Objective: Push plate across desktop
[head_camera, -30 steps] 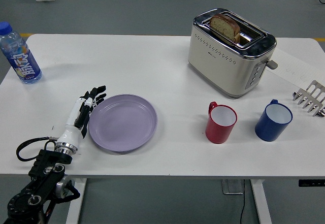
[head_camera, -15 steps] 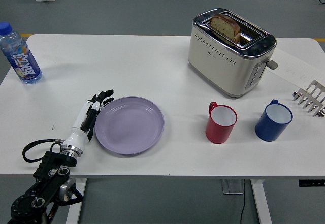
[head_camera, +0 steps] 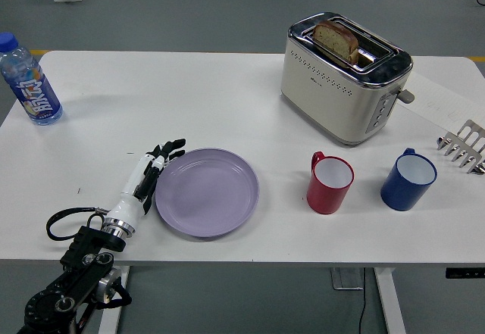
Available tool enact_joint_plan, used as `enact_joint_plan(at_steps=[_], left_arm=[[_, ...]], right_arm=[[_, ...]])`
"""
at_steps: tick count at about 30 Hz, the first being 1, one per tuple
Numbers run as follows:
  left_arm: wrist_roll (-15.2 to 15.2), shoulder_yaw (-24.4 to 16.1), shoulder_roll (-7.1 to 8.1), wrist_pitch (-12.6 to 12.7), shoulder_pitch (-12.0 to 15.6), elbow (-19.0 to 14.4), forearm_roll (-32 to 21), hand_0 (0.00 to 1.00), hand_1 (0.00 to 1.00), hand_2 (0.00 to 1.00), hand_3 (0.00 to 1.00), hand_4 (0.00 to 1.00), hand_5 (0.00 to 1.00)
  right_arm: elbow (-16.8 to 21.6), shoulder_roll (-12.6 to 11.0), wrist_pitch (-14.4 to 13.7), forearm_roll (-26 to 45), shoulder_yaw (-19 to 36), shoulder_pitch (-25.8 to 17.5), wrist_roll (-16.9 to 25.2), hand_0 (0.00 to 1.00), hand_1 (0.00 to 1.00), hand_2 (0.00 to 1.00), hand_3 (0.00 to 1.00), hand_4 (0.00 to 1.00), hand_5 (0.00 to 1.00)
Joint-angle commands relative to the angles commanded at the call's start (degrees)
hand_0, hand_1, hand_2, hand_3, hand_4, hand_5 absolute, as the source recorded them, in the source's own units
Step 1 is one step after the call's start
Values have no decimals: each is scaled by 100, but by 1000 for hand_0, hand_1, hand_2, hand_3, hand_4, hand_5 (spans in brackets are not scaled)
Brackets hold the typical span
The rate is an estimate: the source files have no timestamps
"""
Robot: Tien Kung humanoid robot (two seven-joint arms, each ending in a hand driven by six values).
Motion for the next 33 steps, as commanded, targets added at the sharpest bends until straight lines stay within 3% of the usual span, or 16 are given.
enact_joint_plan(at_steps=[18,28,33], left_arm=[[-4,292,0,-1,-86,-29,-40,822,842,876,784,633,998],[-28,-776,0,286,-101,-62,329,814,835,869,777,638,998],[49,-1334,0,306,-92,-58,681,810,830,864,773,637,998]], right_arm=[[0,-3,-2,-27,15,36,0,671,632,696,631,249,137],[0,-5,-3,-41,21,67,-2,671,631,695,632,249,137],[0,-13,0,-73,39,83,-9,672,631,696,631,249,137]])
